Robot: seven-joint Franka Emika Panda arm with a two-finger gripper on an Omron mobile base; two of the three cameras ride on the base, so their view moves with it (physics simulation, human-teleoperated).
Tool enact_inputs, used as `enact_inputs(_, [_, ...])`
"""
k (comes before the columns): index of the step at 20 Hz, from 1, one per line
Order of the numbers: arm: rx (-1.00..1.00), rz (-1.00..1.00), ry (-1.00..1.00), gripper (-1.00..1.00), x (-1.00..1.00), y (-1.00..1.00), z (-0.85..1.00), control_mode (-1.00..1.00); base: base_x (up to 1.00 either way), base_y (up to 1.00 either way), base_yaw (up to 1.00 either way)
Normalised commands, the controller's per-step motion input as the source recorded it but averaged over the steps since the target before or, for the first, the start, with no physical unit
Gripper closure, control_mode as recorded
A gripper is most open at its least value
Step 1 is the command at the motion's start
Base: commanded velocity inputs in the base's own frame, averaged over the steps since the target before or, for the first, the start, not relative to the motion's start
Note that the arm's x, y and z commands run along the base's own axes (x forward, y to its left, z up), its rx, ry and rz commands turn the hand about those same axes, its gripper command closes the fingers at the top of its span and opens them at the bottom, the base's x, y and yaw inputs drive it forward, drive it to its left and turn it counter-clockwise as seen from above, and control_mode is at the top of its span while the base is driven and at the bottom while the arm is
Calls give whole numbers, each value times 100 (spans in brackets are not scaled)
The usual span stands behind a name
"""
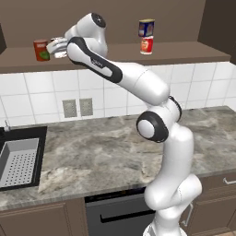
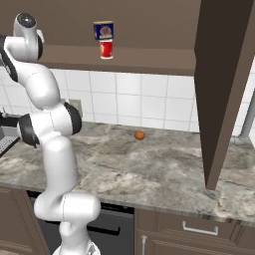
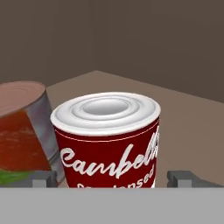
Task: Stack two cans on top of the other two cans in the cabinet.
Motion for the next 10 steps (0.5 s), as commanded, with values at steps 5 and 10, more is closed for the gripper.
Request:
enact_inputs(5, [0, -2, 0, -100, 3, 5, -2, -100, 0, 0, 0])
enact_inputs(10, [0, -2, 2, 100, 0, 5, -6, -100, 0, 0, 0])
